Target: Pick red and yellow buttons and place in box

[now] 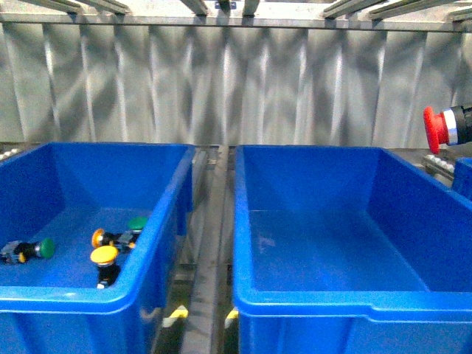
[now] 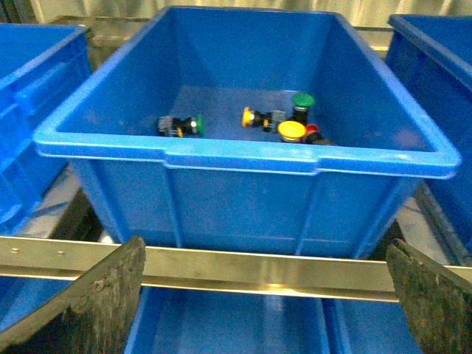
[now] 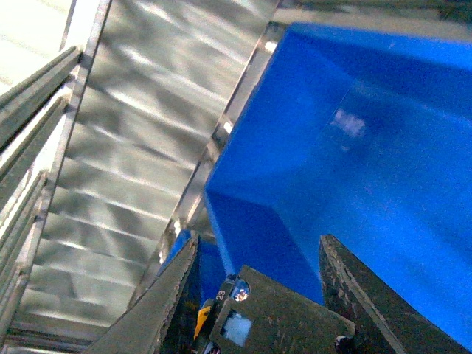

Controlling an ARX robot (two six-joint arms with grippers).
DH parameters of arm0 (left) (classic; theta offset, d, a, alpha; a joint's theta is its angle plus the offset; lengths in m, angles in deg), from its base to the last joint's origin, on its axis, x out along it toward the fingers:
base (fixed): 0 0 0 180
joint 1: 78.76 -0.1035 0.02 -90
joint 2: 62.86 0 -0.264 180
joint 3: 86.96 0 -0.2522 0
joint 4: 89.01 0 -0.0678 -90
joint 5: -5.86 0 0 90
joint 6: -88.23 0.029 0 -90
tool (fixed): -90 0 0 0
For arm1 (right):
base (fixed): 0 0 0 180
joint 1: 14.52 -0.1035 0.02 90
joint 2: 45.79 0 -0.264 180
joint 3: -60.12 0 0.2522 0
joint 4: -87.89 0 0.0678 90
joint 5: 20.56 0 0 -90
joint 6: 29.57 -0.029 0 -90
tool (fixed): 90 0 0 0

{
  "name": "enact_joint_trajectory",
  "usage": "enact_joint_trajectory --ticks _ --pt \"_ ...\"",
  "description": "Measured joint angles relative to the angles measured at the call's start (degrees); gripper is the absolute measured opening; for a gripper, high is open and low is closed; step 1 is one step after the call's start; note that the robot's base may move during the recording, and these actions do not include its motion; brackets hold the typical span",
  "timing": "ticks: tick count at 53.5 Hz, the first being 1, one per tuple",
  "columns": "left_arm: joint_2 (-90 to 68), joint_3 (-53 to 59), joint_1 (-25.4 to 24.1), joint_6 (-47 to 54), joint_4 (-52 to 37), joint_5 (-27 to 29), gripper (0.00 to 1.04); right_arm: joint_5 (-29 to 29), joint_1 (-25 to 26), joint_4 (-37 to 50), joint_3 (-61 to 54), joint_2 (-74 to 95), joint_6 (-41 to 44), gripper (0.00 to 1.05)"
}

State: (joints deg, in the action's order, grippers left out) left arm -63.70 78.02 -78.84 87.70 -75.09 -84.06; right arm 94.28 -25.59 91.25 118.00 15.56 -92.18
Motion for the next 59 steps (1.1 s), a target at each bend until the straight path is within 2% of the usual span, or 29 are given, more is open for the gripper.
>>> enact_joint_trajectory --ticks 13,19,24,30,40,48,59 --pt "0.0 0.0 0.0 0.0 -0.1 0.0 0.97 -2.6 5.7 0.0 -0.5 -0.9 1.4 0.40" --pt "0.0 0.0 0.0 0.0 -0.1 0.0 0.97 -2.3 8.5 0.7 -0.6 -0.6 4.6 0.40" --pt "0.0 0.0 0.0 0.1 -0.1 -0.4 0.97 -1.6 11.2 1.4 0.5 1.1 11.1 0.40" --pt "0.0 0.0 0.0 0.1 -0.2 -0.3 0.97 -0.8 16.9 0.7 4.5 6.4 21.9 0.40" --pt "0.0 0.0 0.0 0.1 -0.2 -0.2 0.97 -8.1 23.8 -6.6 16.5 18.2 40.0 0.40" --pt "0.0 0.0 0.0 0.1 -0.2 -0.1 0.97 -14.8 28.1 -15.1 26.3 29.9 50.6 0.40" --pt "0.0 0.0 0.0 0.1 -0.2 -0.1 0.97 -18.2 30.4 -21.6 37.3 42.5 56.5 0.40"
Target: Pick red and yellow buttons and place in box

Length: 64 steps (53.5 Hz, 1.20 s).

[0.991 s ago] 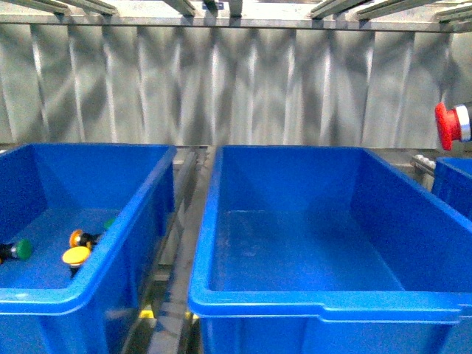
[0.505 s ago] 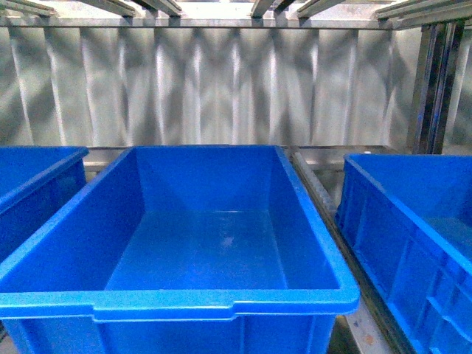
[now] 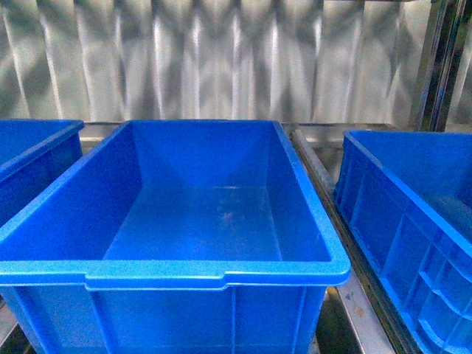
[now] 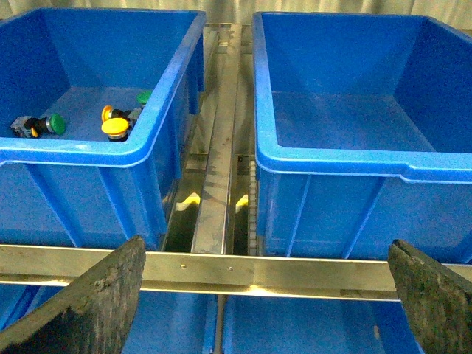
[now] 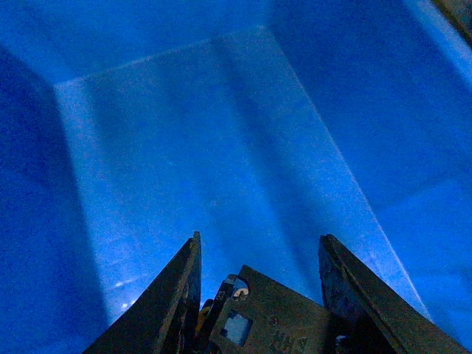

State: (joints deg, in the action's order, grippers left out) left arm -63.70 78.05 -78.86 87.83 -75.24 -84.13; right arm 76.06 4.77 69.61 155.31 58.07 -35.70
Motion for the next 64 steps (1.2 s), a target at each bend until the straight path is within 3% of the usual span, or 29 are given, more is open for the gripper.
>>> enact_joint_trajectory --ticks 17,24,36,39,45,64 --pt "0.0 0.0 0.0 0.0 0.0 0.0 0.97 0.2 0.9 -10.4 16.1 17.8 7.6 0.40" --pt "0.0 0.0 0.0 0.0 0.0 0.0 0.97 0.5 0.7 -10.9 19.5 21.2 9.7 0.41" --pt "0.0 0.0 0.0 0.0 0.0 0.0 0.97 1.6 0.7 -8.8 20.2 21.6 9.7 0.72" --pt "0.0 0.0 0.0 0.0 0.0 0.0 0.97 0.9 0.7 -7.1 19.4 21.0 8.2 0.86" --pt "0.0 0.0 0.0 0.0 0.0 0.0 0.97 -1.4 0.8 -5.1 16.7 18.8 5.9 0.99" --pt "0.0 0.0 0.0 0.0 0.0 0.0 0.97 -15.6 1.4 6.4 -6.7 -12.3 -5.9 0.98"
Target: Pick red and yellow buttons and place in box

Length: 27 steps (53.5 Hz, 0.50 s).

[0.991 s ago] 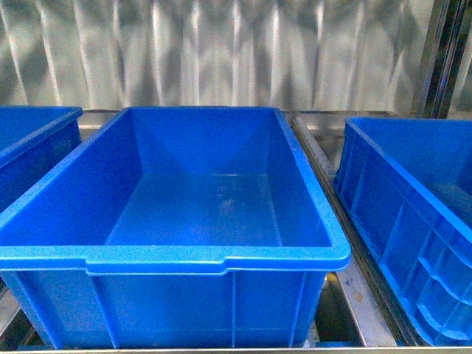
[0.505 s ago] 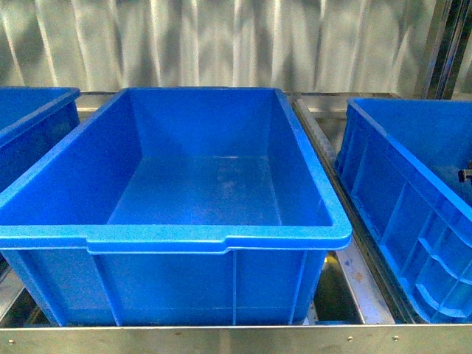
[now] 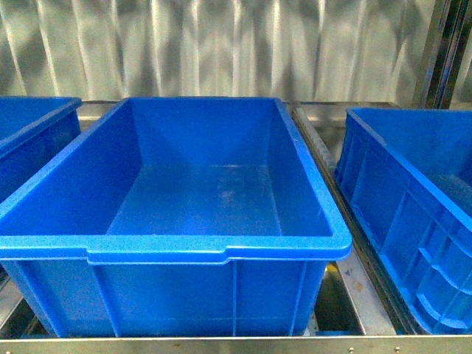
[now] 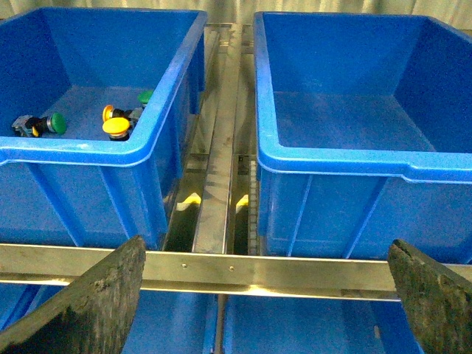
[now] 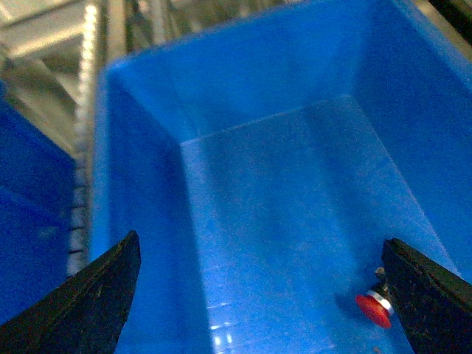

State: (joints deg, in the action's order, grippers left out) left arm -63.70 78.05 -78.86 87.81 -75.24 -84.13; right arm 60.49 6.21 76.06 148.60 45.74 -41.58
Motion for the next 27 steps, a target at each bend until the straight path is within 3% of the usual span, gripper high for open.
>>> enact_joint_trajectory --ticks 7,11,13,20,27 --pt "0.0 0.0 0.0 0.0 0.0 0.0 0.97 -2.7 0.8 4.6 -8.2 -10.1 -3.7 0.98" --pt "0.0 0.0 0.0 0.0 0.0 0.0 0.97 -10.3 1.4 12.5 -16.1 -17.3 1.4 0.86" --pt "0.0 0.0 0.0 0.0 0.0 0.0 0.97 -11.1 1.2 14.0 -19.7 -20.7 3.7 0.81" --pt "0.0 0.0 0.0 0.0 0.0 0.0 0.97 -7.9 -3.0 14.4 -36.2 -37.2 9.2 0.58" --pt "0.0 0.0 0.0 0.0 0.0 0.0 0.97 2.1 -12.0 10.3 -48.9 -51.2 10.7 0.37"
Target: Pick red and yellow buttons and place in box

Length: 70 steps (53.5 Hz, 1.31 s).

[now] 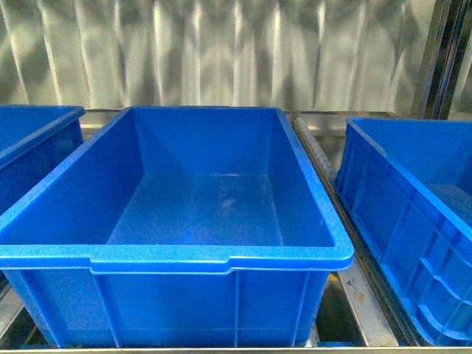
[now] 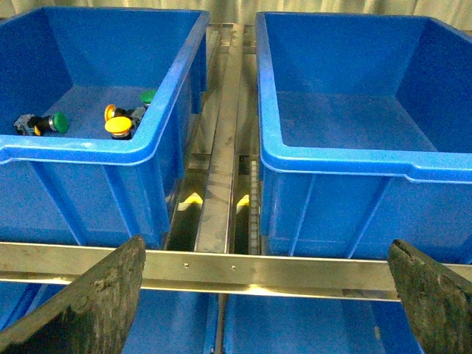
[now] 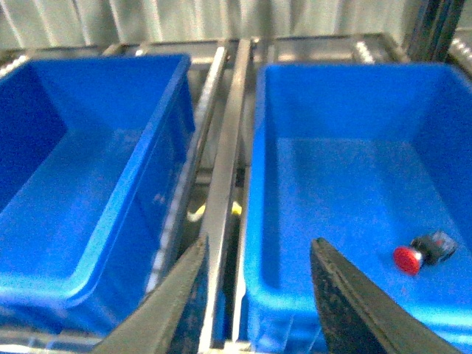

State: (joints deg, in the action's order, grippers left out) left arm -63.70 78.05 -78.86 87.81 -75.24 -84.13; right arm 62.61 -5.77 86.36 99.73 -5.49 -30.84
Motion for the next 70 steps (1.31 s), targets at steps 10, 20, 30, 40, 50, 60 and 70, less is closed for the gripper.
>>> enact_joint_trajectory --ticks 10,20,30,40,50,60,70 --pt "0.0 0.0 0.0 0.0 0.0 0.0 0.97 6.1 -8.3 -7.8 -10.3 -18.1 0.9 0.07" --pt "0.0 0.0 0.0 0.0 0.0 0.0 0.97 6.8 -8.5 -7.2 -15.8 -24.4 1.1 0.03" --pt "0.0 0.0 0.0 0.0 0.0 0.0 0.97 6.9 -8.6 -6.9 -18.8 -27.5 1.1 0.03" --pt "0.0 0.0 0.0 0.0 0.0 0.0 0.97 6.9 -8.7 -12.7 -20.8 -34.9 1.1 0.03" --pt "0.0 0.0 0.0 0.0 0.0 0.0 0.97 6.9 -8.7 -12.7 -22.1 -36.6 1.1 0.03" --pt "0.0 0.0 0.0 0.0 0.0 0.0 0.97 6.9 -8.7 -12.7 -23.0 -37.5 1.1 0.03" --pt "0.0 0.0 0.0 0.0 0.0 0.0 0.97 6.9 -8.7 -12.3 -24.2 -39.7 1.1 0.03"
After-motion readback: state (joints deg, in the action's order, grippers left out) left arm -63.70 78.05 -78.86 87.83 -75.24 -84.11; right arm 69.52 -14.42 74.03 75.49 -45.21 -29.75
